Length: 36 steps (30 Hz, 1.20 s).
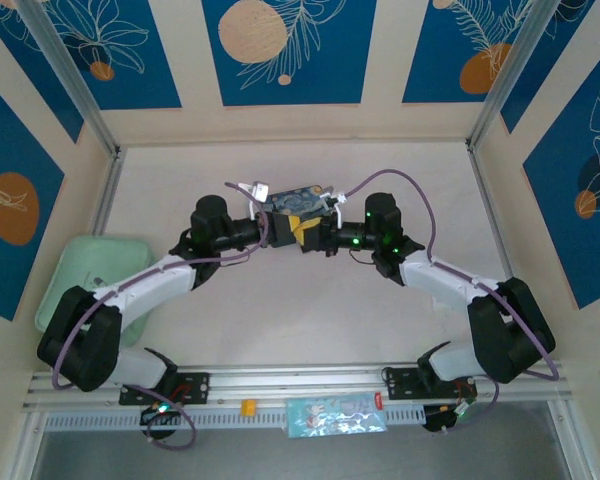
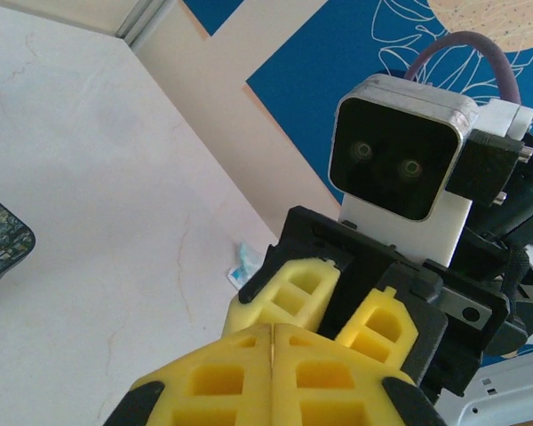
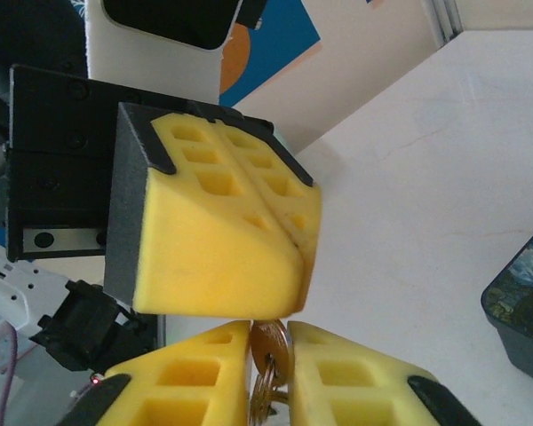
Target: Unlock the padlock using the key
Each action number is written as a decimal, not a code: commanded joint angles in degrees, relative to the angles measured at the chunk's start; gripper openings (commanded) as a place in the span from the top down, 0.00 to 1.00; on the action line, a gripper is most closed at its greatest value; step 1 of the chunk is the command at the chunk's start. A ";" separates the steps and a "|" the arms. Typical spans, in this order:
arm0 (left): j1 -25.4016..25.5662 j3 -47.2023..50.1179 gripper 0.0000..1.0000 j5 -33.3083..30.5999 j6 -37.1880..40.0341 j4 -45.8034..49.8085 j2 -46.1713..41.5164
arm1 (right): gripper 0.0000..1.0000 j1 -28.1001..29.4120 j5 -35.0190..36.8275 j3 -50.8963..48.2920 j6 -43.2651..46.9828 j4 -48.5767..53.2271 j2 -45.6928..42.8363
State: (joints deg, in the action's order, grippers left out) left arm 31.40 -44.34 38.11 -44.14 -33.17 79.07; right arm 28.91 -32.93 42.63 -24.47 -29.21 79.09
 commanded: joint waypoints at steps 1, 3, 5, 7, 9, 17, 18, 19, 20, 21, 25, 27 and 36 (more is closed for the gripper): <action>0.74 0.64 1.00 2.43 -1.91 -4.55 0.31 | 0.90 0.36 -0.84 -0.53 -0.23 -1.41 0.77; 0.68 0.66 1.00 2.32 -1.85 -4.18 0.10 | 0.97 0.36 -0.57 -0.48 0.38 -0.72 0.49; 0.55 0.57 0.82 0.65 -1.32 -2.40 -0.91 | 1.00 0.49 1.20 -0.33 1.96 1.68 -0.36; 0.05 0.56 0.49 -2.53 -1.40 -0.10 -2.57 | 1.00 0.83 3.87 -0.05 4.93 5.38 -1.55; -0.71 0.61 0.30 -7.02 -2.12 2.73 -4.85 | 1.00 1.68 7.56 0.34 8.82 9.85 -2.93; -1.16 1.00 0.33 -20.21 -8.72 12.10 -10.28 | 1.00 7.31 25.97 2.34 22.35 20.02 -6.09; -1.08 1.17 0.35 -20.55 -10.75 12.45 -10.06 | 1.00 8.42 28.42 2.67 24.15 20.42 -5.97; -0.89 1.40 0.38 -20.73 -13.02 12.47 -9.59 | 1.00 9.63 31.29 2.80 26.11 20.50 -5.79; -0.46 1.60 0.40 -20.86 -15.22 12.07 -9.07 | 1.00 10.69 33.56 2.99 27.77 20.17 -5.54; -0.01 1.71 0.41 -20.96 -17.00 11.63 -8.59 | 1.00 11.47 35.45 3.06 28.97 19.87 -5.35; 1.96 1.63 0.45 -21.50 -21.37 9.46 -7.25 | 1.00 13.60 40.41 3.29 32.19 17.70 -4.68; 2.51 1.36 0.44 -22.64 -21.56 10.94 -7.43 | 1.00 13.89 41.88 2.84 32.47 16.23 -4.95; 4.52 3.23 0.49 -24.02 -26.43 11.12 -6.82 | 1.00 18.19 54.71 1.76 41.87 8.85 -3.57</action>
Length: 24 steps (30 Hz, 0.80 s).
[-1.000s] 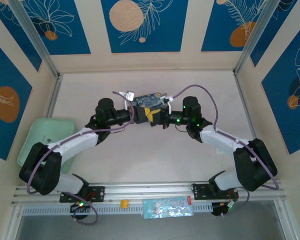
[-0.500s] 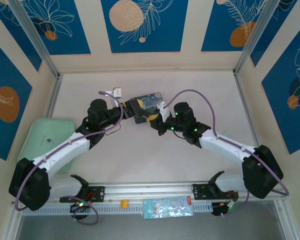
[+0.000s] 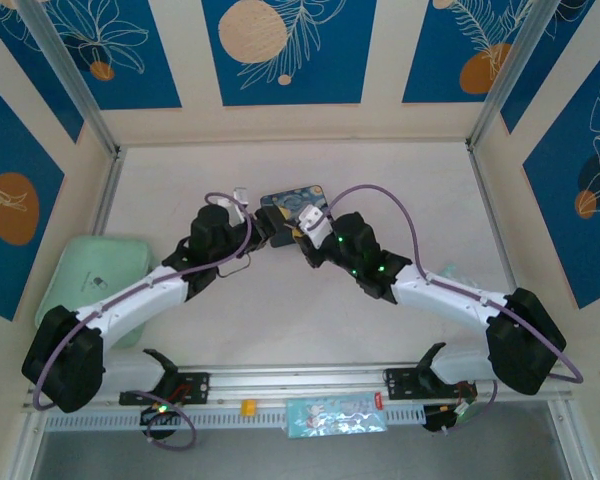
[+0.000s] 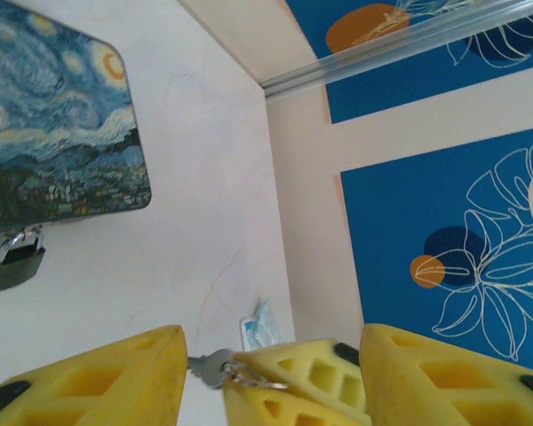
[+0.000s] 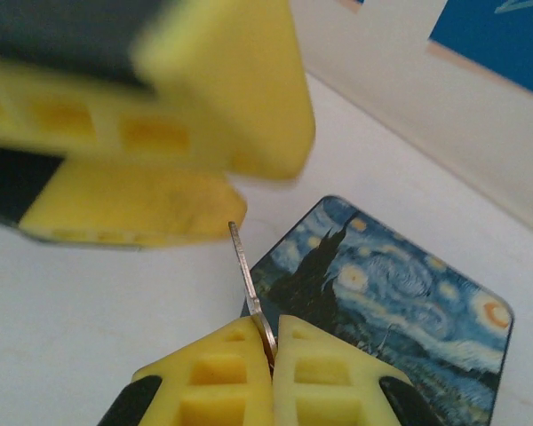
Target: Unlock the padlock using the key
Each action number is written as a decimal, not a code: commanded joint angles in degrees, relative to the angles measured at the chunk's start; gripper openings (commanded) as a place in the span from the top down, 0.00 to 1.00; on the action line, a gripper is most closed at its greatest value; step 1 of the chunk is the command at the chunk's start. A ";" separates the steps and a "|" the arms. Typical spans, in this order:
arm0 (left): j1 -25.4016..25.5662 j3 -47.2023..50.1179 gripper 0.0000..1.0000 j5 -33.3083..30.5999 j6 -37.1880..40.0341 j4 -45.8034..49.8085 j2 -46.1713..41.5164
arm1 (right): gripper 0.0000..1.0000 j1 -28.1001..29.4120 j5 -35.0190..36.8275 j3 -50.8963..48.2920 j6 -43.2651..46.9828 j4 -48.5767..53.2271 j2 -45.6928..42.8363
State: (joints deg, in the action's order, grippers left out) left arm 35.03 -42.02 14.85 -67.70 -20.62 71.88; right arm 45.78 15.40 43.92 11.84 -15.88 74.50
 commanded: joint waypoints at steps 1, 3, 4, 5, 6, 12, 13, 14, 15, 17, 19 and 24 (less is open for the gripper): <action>1.00 0.73 0.51 -0.57 -2.98 -1.61 0.68 | 1.00 1.78 7.28 0.68 6.82 -5.28 1.67; 1.16 0.37 0.54 -0.45 -3.20 -1.77 1.16 | 1.00 2.76 9.14 1.26 9.00 -6.27 3.22; 1.17 0.27 0.57 -0.29 -3.35 -2.26 1.35 | 1.00 3.34 10.35 1.42 10.22 -6.92 3.94; 1.23 0.27 0.59 -0.26 -3.52 -2.61 1.51 | 1.00 3.92 11.59 1.59 11.80 -7.80 4.63; 1.23 0.27 0.60 -0.26 -3.58 -2.82 1.64 | 1.00 4.36 12.60 1.76 12.89 -8.45 5.25; 1.27 1.22 0.67 -1.80 -3.26 -2.45 0.90 | 1.00 5.84 16.62 1.66 16.59 -10.59 7.33; 1.27 1.40 0.69 -2.00 -3.22 -2.24 0.86 | 1.00 6.06 17.07 1.45 16.87 -11.10 7.41; 1.22 1.54 0.70 -2.18 -3.12 -2.16 0.90 | 1.00 6.31 17.25 1.31 17.18 -11.38 7.41; 1.27 1.72 0.71 -2.36 -3.14 -2.14 0.81 | 1.00 6.56 17.47 1.23 17.78 -11.61 7.41; 1.27 1.96 0.72 -2.80 -2.99 -2.07 0.91 | 1.00 7.19 17.89 0.90 18.85 -12.35 7.42; 1.27 2.11 0.78 -3.24 -2.66 -1.86 1.11 | 1.00 7.68 17.91 0.46 19.63 -13.13 7.24; 1.27 2.00 0.89 -4.10 -1.91 -1.20 1.23 | 1.00 8.58 18.17 0.26 20.57 -13.30 6.98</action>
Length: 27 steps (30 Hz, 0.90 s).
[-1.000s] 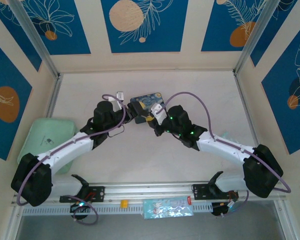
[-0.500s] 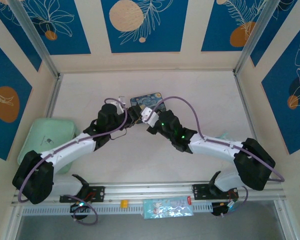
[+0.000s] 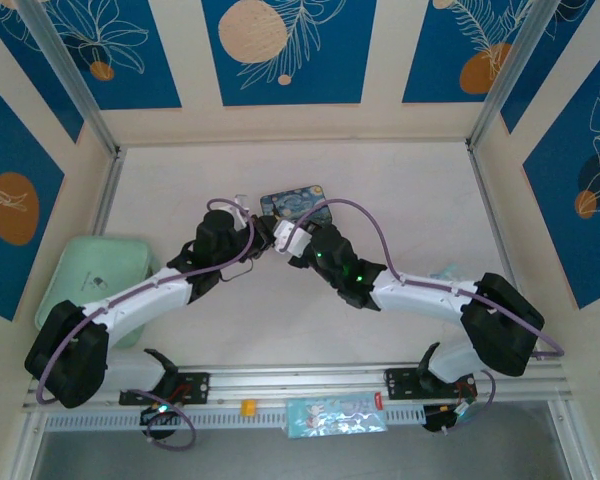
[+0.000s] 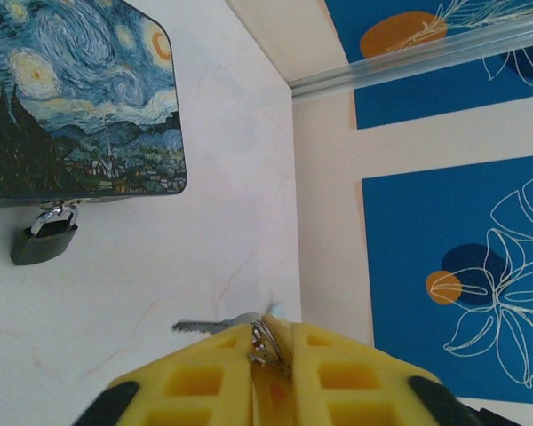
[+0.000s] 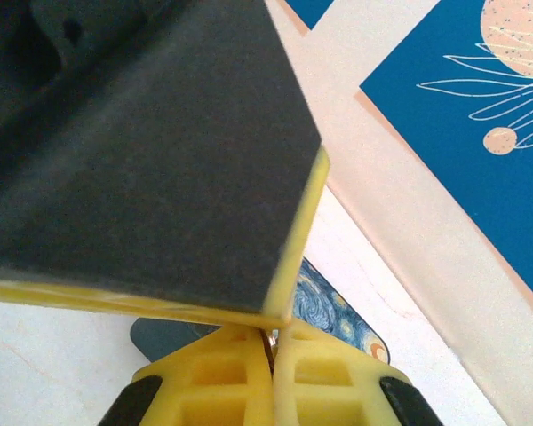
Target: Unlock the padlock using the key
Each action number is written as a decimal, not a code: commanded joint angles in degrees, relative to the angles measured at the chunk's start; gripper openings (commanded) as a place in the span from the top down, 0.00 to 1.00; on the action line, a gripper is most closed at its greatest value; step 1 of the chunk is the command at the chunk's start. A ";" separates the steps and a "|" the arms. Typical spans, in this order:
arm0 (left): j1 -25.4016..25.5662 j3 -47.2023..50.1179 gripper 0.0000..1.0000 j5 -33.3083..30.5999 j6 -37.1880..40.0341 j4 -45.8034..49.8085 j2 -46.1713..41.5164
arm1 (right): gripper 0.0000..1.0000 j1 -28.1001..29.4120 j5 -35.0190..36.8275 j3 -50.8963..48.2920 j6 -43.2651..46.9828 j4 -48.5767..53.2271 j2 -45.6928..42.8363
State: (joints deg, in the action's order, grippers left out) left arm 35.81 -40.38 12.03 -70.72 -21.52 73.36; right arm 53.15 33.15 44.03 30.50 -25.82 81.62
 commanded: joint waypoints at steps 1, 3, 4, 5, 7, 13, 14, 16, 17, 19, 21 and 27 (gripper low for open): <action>0.49 0.48 0.90 -1.52 1.20 -0.12 -0.31 | 1.00 1.37 0.51 -0.03 2.08 -3.54 -0.28; 0.40 0.56 0.90 -2.03 1.46 0.20 -0.57 | 1.00 1.74 0.76 -0.15 2.53 -3.54 -0.49; 0.35 0.69 0.89 -2.46 1.55 0.47 -0.76 | 1.00 1.93 0.86 -0.26 2.59 -3.53 -0.61; 0.27 0.80 0.88 -2.90 1.77 0.89 -1.00 | 1.00 2.13 0.87 -0.42 2.63 -3.53 -0.87; 0.21 1.21 0.88 -4.08 2.10 1.20 -1.45 | 1.00 2.47 0.65 -0.77 2.55 -3.55 -1.41; 0.11 0.66 1.00 -5.53 3.95 2.03 -1.50 | 1.00 3.79 -0.90 -1.16 0.78 -1.67 -3.87; 0.08 0.48 1.00 -5.44 4.36 2.09 -1.45 | 1.00 3.73 -1.42 -1.40 0.18 -1.53 -4.64; 0.04 0.22 1.00 -5.35 5.11 2.17 -1.46 | 0.94 3.79 -2.60 -2.14 -0.96 -1.34 -6.18; 0.05 0.13 1.00 -5.43 5.55 2.20 -1.55 | 0.85 3.72 -3.57 -2.36 -1.77 -0.57 -7.11; -0.04 -0.08 1.00 -5.53 6.63 2.27 -1.74 | 0.66 3.18 -5.81 -2.11 -4.13 2.41 -9.00; -0.21 -0.09 1.00 -5.62 8.10 2.27 -2.18 | 0.56 2.11 -8.01 -1.46 -7.68 6.26 -11.29; -1.35 0.48 1.00 -1.94 15.71 -2.22 -3.97 | 0.39 -15.78 -35.67 -1.16 -32.49 14.80 -20.27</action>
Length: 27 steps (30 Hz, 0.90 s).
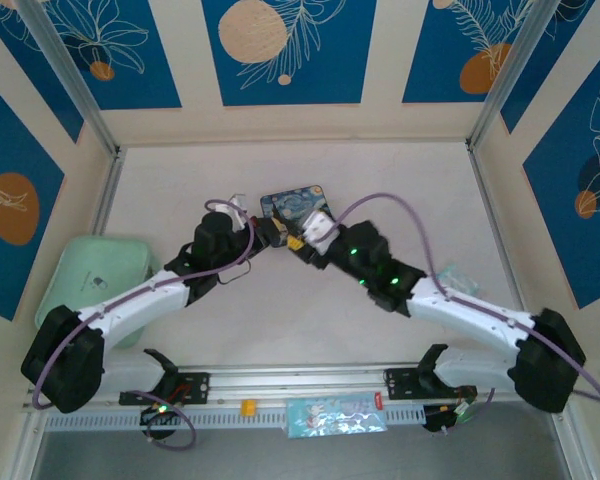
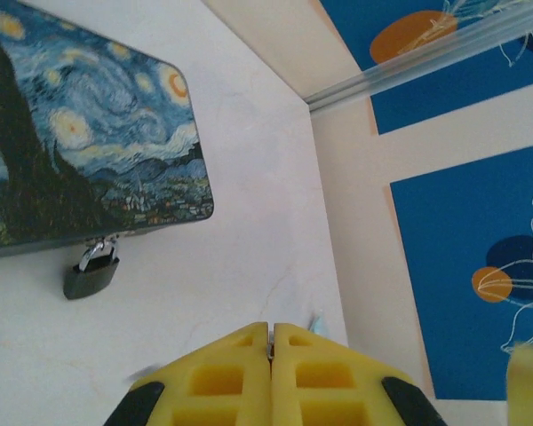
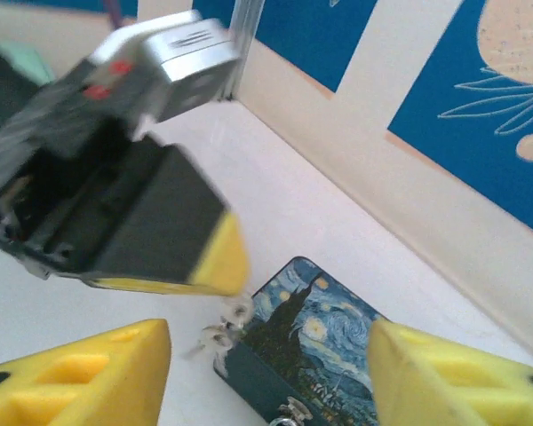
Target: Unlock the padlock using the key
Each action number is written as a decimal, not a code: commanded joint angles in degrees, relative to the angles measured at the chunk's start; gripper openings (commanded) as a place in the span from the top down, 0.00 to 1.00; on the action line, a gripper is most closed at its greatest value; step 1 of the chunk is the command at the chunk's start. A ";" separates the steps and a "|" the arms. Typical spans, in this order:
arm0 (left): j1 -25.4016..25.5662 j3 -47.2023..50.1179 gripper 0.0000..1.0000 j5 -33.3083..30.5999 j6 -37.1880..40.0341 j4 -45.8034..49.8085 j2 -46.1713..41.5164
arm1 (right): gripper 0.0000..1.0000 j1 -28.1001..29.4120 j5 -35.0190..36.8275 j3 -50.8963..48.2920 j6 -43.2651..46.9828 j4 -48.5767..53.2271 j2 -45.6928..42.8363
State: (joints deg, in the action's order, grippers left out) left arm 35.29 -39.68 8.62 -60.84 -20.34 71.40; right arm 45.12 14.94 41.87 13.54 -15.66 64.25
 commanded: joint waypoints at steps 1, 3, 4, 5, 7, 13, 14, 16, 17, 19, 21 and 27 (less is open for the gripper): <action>-0.99 -0.30 1.00 2.87 7.76 -4.58 -2.24 | 0.38 -11.74 -23.21 0.97 -20.79 4.51 -3.28; -1.18 -0.89 1.00 5.00 10.76 -5.24 -2.66 | 0.36 -17.43 -31.50 0.79 -28.08 3.40 -3.26; -1.27 -1.25 1.00 6.31 12.35 -5.70 -2.87 | 0.35 -19.51 -35.01 0.66 -31.16 2.46 -2.96; -1.35 -1.52 1.00 7.46 13.61 -6.19 -2.93 | 0.35 -20.98 -37.86 0.66 -33.06 1.81 -2.49; -1.43 -1.82 1.00 10.29 16.19 -8.06 -3.11 | 0.34 -23.33 -43.52 0.80 -36.98 0.10 -1.08; -1.54 -1.81 1.00 17.84 18.42 -15.02 -1.66 | 0.38 -28.21 -61.57 2.86 -50.89 -10.18 7.05; -1.54 -1.81 1.00 18.80 18.11 -16.25 -1.10 | 0.39 -28.20 -63.36 3.75 -52.16 -10.68 8.53; -1.54 -2.04 1.00 20.69 17.20 -18.49 0.07 | 0.44 -27.81 -65.87 5.58 -54.20 -11.47 11.26; -1.54 -2.14 1.00 21.08 16.79 -19.12 0.57 | 0.46 -27.62 -66.25 5.93 -54.89 -12.17 12.05; -1.54 -2.48 1.00 21.71 16.28 -19.49 1.40 | 0.51 -26.89 -66.30 5.84 -55.84 -14.84 13.10; -1.51 -2.68 1.00 21.79 16.28 -19.22 1.85 | 0.54 -25.88 -65.99 5.63 -55.77 -16.12 13.41; -1.46 -2.51 1.00 21.44 15.71 -19.77 2.60 | 0.61 -24.03 -64.82 5.42 -54.41 -16.28 13.44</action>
State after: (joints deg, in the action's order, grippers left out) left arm 34.24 -40.32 28.36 -44.93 -37.10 73.63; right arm 20.71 -48.36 46.13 -40.56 -30.41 77.47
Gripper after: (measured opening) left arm 0.041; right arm 0.397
